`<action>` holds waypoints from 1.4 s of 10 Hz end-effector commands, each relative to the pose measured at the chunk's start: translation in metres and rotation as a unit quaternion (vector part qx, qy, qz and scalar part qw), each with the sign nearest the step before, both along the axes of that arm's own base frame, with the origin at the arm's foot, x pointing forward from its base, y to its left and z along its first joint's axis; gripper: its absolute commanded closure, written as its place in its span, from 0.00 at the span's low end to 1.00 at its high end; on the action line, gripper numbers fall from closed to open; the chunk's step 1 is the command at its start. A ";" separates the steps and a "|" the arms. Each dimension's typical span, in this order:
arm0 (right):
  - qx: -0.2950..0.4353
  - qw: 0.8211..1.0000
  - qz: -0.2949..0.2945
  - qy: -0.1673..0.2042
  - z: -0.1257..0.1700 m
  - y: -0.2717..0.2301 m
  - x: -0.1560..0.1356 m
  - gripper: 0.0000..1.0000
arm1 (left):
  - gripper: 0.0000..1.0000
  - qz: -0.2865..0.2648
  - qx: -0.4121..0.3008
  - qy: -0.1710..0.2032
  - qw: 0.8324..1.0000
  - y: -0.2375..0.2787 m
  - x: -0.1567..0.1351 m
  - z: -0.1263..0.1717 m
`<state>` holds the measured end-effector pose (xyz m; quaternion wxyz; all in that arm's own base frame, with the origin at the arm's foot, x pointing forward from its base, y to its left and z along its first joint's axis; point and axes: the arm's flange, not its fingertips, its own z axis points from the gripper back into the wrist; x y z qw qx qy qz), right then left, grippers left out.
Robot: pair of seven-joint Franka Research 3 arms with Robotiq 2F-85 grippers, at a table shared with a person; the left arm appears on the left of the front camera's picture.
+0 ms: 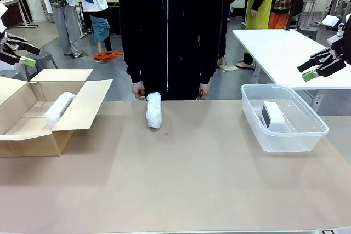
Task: Separate and place wrapped and unwrapped clocks.
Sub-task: Pick up the Digital clock indicated by the person.
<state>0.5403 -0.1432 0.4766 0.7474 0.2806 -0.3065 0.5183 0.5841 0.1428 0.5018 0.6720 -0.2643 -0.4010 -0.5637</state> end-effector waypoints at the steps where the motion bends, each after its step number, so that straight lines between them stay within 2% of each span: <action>1: -0.003 1.000 -0.005 0.000 -0.001 0.002 -0.001 0.00 | 0.00 -0.042 0.005 0.009 0.999 -0.003 0.012 0.003; 5: -0.003 1.000 -0.005 0.000 -0.001 0.002 -0.001 0.00 | 0.00 -0.040 0.041 0.059 0.997 -0.018 0.022 0.016; 6: -0.003 1.000 -0.005 0.000 -0.001 0.002 -0.001 0.00 | 0.00 -0.045 0.015 0.023 0.999 -0.015 0.013 0.005; 14: -0.003 1.000 -0.005 0.000 -0.001 0.002 -0.001 0.00 | 0.00 -0.045 0.015 0.023 0.999 -0.015 0.013 0.005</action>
